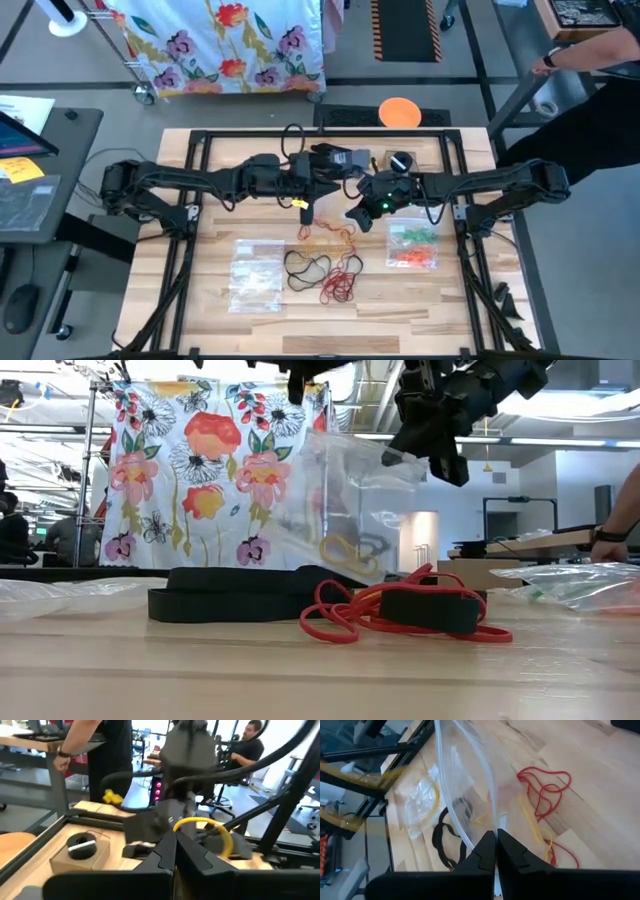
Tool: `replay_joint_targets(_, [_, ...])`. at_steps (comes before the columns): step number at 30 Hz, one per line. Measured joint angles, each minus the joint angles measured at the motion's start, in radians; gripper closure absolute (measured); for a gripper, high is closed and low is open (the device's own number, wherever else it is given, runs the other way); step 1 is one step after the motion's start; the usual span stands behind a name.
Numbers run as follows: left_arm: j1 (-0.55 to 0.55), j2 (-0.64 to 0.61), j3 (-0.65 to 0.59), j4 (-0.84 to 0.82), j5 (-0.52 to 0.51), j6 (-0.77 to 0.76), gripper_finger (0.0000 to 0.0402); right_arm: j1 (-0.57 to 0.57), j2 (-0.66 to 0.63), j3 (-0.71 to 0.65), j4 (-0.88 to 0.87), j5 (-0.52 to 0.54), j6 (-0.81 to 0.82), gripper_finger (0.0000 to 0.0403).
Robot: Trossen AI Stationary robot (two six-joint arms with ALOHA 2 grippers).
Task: Sort rubber bands
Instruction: Put the yellow rubber band into the transparent zip bag
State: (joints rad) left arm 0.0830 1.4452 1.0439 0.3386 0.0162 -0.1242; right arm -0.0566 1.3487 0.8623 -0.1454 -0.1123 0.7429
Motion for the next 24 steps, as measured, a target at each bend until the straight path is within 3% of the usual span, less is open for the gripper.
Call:
replay_joint_targets(10, [0.050,-0.008,0.000,0.013,0.024,-0.002,0.0401,0.000,0.000,0.000,0.000,0.000,-0.003,0.0397])
replay_joint_targets(24, [0.018,-0.008,0.000,0.037,0.104,-0.020,0.0401,0.000,0.000,0.000,-0.005,0.000,-0.010,0.0397])
